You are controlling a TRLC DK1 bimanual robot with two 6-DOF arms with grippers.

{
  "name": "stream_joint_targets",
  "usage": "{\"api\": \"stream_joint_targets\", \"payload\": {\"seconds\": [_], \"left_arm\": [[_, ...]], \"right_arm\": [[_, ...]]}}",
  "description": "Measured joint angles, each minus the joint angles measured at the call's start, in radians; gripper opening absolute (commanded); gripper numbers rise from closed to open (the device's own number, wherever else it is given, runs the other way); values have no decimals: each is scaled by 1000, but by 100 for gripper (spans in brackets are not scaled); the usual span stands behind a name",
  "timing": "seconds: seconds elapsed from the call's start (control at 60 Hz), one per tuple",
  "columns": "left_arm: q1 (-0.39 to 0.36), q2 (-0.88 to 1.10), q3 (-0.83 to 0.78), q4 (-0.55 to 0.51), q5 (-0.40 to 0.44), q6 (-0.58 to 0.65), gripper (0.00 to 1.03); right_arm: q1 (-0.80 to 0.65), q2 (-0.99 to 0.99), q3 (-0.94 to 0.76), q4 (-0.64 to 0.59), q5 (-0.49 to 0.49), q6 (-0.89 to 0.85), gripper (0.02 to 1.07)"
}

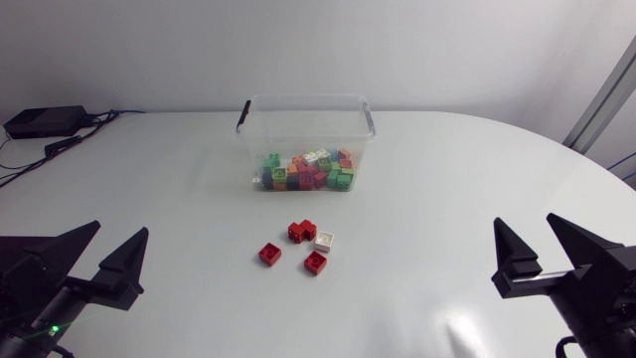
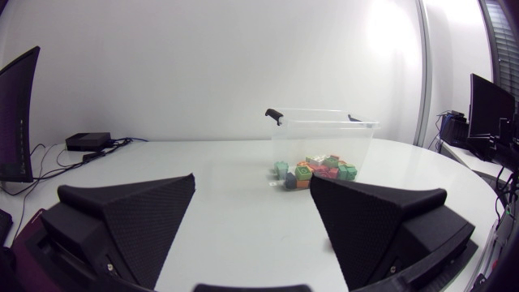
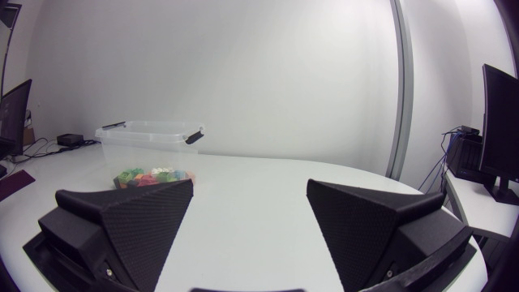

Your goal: Place the duplo bricks in the container

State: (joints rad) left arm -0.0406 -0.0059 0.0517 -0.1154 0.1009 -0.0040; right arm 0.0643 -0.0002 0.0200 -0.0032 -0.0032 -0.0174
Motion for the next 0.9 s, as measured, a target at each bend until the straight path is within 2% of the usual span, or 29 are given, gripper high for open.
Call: {"api": "stream_joint_targets", "payload": {"seconds": [0.367, 0.517, 0.633, 0.75, 0.9], "left_arm": [[0, 0, 8, -14, 4, 0, 99], [-2, 26, 76, -21, 4, 0, 98], [-26, 169, 171, -13, 4, 0, 98], [-63, 380, 251, 19, 4, 0, 97], [-114, 632, 370, 6, 0, 0, 91]], "right_arm": [[-1, 0, 0, 0, 0, 0, 103], [0, 0, 1, 0, -1, -1, 102], [0, 37, 35, 0, -2, -1, 102], [2, 163, 132, 3, -13, -2, 102], [2, 329, 240, 7, -23, -1, 102]]}}
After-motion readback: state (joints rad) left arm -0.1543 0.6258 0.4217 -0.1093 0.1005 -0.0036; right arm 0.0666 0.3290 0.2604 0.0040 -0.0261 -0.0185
